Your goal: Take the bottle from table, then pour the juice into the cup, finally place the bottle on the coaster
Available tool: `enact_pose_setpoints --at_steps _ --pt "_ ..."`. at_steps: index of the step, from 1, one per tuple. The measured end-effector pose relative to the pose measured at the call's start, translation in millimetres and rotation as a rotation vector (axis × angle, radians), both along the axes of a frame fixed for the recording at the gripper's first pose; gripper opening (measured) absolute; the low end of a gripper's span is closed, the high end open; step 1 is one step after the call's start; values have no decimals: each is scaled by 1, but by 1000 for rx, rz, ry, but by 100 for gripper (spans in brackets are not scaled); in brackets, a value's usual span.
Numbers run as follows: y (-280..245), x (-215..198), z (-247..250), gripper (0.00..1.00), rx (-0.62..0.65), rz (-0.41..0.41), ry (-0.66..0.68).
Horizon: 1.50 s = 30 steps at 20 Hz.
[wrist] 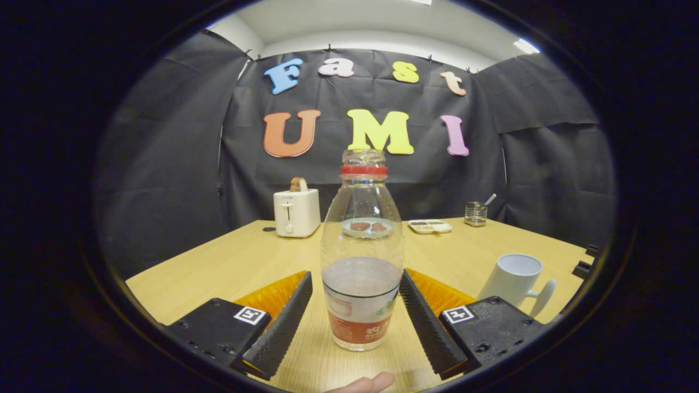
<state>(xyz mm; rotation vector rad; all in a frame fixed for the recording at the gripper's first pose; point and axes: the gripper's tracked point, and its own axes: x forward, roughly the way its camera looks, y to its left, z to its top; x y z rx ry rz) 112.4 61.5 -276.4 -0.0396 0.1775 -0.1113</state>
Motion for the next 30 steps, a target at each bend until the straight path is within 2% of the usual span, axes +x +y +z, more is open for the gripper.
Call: enact_pose_setpoints --at_steps 1,4,11,14,20,24,30 --pt "-4 3 -1 96 3 -25 4" --pt "3 4 -3 79 23 -1 49" --pt "30 -8 48 78 344 75 26" --pt "34 -12 65 78 503 74 0" --pt "24 -17 95 78 674 51 -36" --pt "10 -21 110 77 899 31 -49" --pt "-2 -21 109 77 1164 -25 -17"
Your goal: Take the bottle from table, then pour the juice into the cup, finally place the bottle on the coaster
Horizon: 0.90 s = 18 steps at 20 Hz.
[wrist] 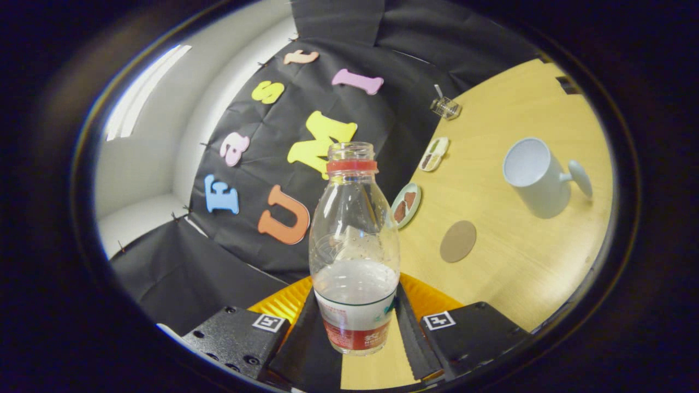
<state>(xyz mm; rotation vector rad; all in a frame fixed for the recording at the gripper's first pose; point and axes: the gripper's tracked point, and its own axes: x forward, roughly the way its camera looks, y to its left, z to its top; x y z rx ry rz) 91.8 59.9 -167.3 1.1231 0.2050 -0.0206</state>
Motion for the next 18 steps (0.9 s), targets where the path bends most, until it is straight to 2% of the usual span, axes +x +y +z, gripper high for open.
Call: enact_pose_setpoints --at_steps 10,18 --pt "-26 11 6 76 371 -91 39" --pt "-45 20 10 76 518 -109 42"
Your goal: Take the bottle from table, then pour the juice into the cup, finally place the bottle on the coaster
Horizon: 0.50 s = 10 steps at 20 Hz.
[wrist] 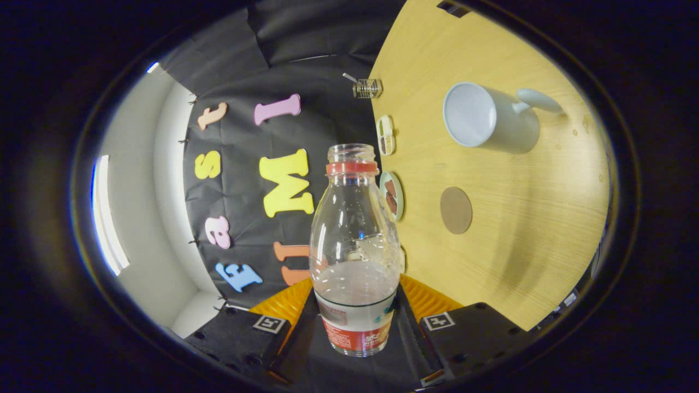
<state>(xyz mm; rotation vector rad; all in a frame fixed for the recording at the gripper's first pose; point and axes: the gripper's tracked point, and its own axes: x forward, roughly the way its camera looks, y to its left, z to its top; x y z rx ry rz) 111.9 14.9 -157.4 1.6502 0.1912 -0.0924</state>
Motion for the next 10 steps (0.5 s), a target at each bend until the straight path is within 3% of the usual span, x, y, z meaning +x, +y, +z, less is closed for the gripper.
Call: enact_pose_setpoints --at_steps 10 --pt "-19 7 2 77 70 -22 -23"
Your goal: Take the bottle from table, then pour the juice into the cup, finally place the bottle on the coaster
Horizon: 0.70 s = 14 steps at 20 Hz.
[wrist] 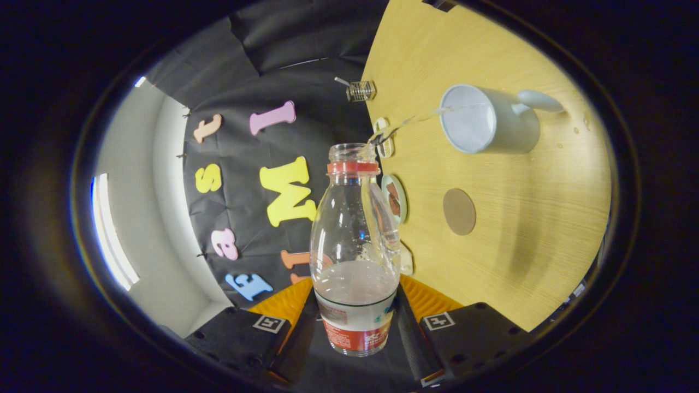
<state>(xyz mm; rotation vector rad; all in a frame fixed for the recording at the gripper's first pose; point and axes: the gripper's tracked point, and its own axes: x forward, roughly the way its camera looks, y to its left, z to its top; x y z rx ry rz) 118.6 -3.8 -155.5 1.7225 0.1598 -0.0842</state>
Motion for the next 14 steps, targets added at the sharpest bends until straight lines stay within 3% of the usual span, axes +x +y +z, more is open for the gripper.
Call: enact_pose_setpoints --at_steps 14 --pt "-5 2 9 77 69 -2 -26"
